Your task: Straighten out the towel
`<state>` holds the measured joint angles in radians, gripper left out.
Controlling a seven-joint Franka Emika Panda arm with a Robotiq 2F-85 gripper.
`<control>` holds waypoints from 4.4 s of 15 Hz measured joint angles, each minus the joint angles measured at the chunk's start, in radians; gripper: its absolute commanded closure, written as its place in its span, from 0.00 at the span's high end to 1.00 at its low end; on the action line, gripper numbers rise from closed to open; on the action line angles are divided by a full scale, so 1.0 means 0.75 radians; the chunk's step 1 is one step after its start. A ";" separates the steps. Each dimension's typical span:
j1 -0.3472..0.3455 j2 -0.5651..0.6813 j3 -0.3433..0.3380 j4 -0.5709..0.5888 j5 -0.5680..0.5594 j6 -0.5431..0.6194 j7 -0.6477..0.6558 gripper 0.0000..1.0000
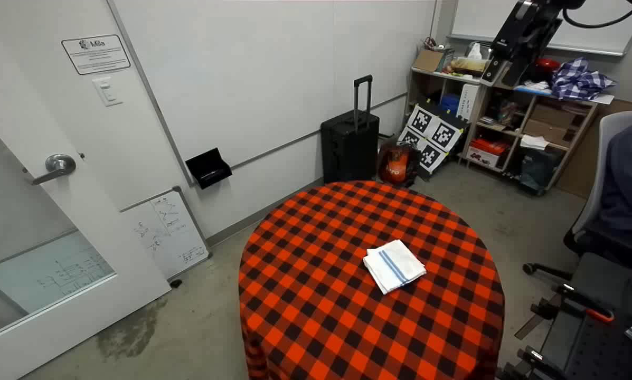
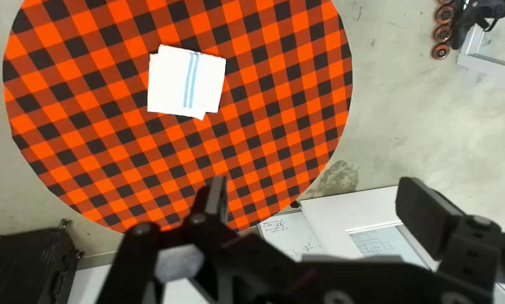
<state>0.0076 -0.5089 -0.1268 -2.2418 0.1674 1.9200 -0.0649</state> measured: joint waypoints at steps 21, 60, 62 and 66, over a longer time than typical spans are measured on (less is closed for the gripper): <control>-0.025 0.338 0.293 -0.191 -0.153 0.705 0.485 1.00; 0.071 1.422 0.244 0.242 -0.075 0.797 0.708 1.00; 0.080 1.500 0.229 0.304 -0.044 0.797 0.718 1.00; 0.122 1.639 0.173 0.411 -0.026 0.829 0.795 1.00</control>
<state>0.0988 0.7203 0.0029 -1.9333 0.1478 2.5420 0.5315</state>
